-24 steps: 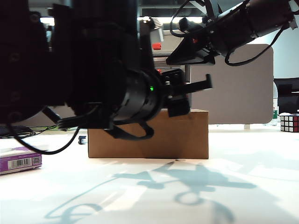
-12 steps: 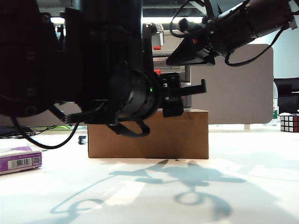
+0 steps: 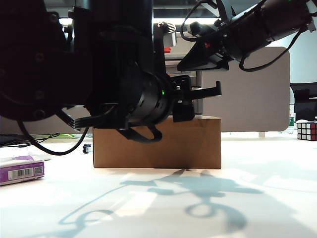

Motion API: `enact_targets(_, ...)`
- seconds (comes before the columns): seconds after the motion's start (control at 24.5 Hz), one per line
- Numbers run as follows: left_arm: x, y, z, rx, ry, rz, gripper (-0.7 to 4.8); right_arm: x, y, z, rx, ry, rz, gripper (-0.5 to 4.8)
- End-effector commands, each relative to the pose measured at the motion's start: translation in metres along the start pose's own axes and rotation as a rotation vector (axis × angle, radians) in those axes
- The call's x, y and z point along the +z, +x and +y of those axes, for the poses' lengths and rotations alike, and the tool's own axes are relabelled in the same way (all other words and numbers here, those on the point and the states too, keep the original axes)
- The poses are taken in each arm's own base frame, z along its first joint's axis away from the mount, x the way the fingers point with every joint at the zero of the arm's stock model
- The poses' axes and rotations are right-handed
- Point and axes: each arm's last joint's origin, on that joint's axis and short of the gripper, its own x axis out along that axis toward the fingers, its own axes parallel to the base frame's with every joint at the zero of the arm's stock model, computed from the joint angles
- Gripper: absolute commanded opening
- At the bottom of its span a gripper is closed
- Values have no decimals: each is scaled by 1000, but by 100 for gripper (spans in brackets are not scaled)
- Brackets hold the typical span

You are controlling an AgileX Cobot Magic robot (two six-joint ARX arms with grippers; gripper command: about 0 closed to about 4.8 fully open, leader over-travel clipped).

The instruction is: Open the third layer of the drawer on the table, pick up a pack of napkins on the table and put it in, and finally close the drawer.

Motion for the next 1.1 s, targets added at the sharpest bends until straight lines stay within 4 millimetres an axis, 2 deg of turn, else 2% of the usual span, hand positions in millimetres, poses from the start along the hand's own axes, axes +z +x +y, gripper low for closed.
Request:
enact_targets(0.04,3,3,2,10,-8,-12,138,3,0,0,-6,-5,-14,-6)
enact_targets(0.78,5,6,6,13,-24,-23,137,2,0,0,0,-1,-4,-6)
enact_targets(0.86,6,6,5,-15,-32,-29,119,2,0,0,9,-1,-5,-6)
enact_targets(1.1,6,6,4,-25,-35,-32,118,2,0,0,10,0,-3,-6)
